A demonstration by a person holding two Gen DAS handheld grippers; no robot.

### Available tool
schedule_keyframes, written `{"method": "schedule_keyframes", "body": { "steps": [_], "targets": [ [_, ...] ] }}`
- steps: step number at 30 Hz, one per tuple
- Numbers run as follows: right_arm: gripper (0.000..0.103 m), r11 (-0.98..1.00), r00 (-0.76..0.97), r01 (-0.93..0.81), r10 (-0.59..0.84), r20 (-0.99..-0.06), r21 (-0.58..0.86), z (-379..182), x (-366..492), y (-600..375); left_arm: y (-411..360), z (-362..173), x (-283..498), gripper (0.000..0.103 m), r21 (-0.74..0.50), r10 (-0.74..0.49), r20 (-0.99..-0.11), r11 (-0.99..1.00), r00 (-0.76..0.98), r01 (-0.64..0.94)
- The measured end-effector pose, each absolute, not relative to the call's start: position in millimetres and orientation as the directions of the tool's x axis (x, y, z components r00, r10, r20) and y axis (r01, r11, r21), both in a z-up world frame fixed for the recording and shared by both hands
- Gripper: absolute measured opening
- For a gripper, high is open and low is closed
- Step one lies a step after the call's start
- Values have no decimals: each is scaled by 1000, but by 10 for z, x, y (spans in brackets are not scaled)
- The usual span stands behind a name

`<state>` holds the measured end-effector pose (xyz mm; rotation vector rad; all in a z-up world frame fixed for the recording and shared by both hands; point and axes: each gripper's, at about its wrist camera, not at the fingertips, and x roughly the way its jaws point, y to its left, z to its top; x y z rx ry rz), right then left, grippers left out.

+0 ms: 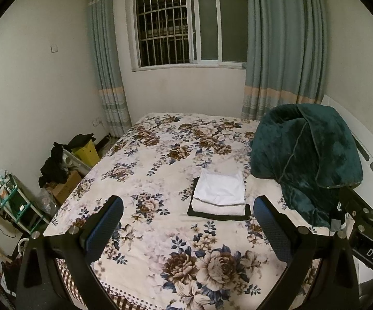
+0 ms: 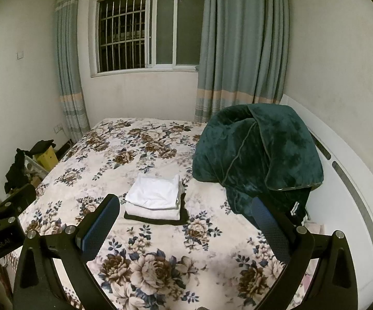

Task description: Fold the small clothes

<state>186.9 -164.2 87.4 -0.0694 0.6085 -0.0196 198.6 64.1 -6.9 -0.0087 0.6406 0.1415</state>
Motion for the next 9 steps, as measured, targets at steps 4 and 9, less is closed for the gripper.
{"method": "schedule_keyframes", "body": {
  "steps": [4, 9],
  "targets": [
    [103, 998, 820, -1, -40, -572, -71, 871, 1866, -1637, 652, -62, 1985, 103, 34, 130, -595, 990, 793, -137],
    [103, 997, 820, -1, -40, -571, -71, 864, 1864, -1635, 665, -63, 1975, 103, 36, 132, -592, 990, 795, -137]
  ]
}}
